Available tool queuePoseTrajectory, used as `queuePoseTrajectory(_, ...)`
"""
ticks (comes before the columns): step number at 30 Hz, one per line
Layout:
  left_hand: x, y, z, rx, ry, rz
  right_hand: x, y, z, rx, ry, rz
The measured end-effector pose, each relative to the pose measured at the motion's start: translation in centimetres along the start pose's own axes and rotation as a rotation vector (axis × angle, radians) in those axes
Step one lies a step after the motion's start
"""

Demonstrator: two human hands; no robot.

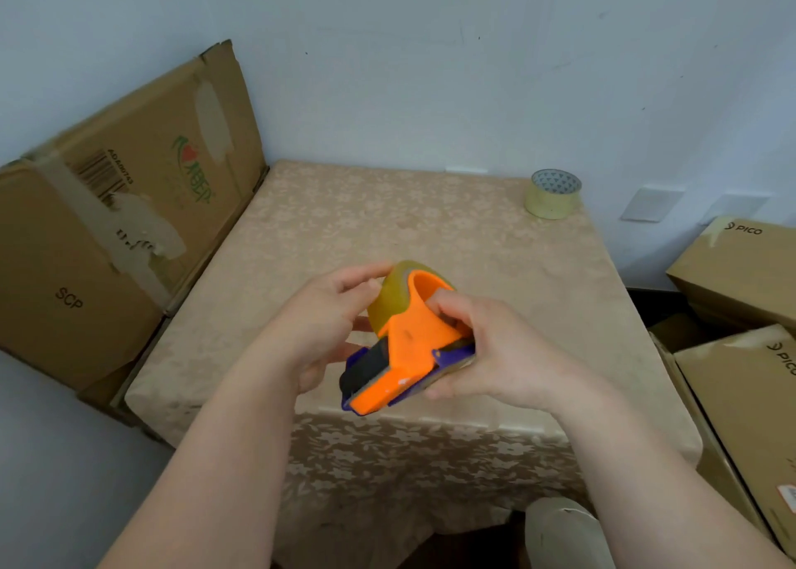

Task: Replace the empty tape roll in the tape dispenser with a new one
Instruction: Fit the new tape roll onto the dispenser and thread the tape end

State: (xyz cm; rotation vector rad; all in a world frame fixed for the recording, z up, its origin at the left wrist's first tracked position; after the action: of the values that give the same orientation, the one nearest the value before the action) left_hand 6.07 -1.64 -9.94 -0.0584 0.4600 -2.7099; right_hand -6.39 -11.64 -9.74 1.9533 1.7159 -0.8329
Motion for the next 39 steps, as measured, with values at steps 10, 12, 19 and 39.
queuePoseTrajectory(10,-0.7,-0.4,1.8,0.301,0.377,0.089,-0.4,-0.3,-0.4,0.014,-0.124,-0.026)
queuePoseTrajectory(12,-1.1,-0.4,1.8,0.319,0.412,0.141,-0.4,-0.3,-0.5,0.012,-0.148,-0.033)
queuePoseTrajectory(19,-2.0,-0.4,2.2,0.313,0.682,0.275,0.1,-0.6,-1.2,0.022,-0.147,-0.1)
queuePoseTrajectory(39,-1.9,-1.2,2.5,0.29,-0.153,0.078,-1.8,-0.5,1.3,-0.014,0.497,-0.013)
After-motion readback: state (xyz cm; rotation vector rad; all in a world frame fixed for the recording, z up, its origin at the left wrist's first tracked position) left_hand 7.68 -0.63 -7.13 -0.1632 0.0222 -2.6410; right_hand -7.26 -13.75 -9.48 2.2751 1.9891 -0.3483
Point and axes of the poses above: each hand's wrist, its own y-axis towards the middle knuckle, its own x-axis out of the palm, z = x × y, the point moved 4 cm from there along y, towards the middle knuckle, and after that the axes turned 10 degrees about -z, right-handed, at the moved point
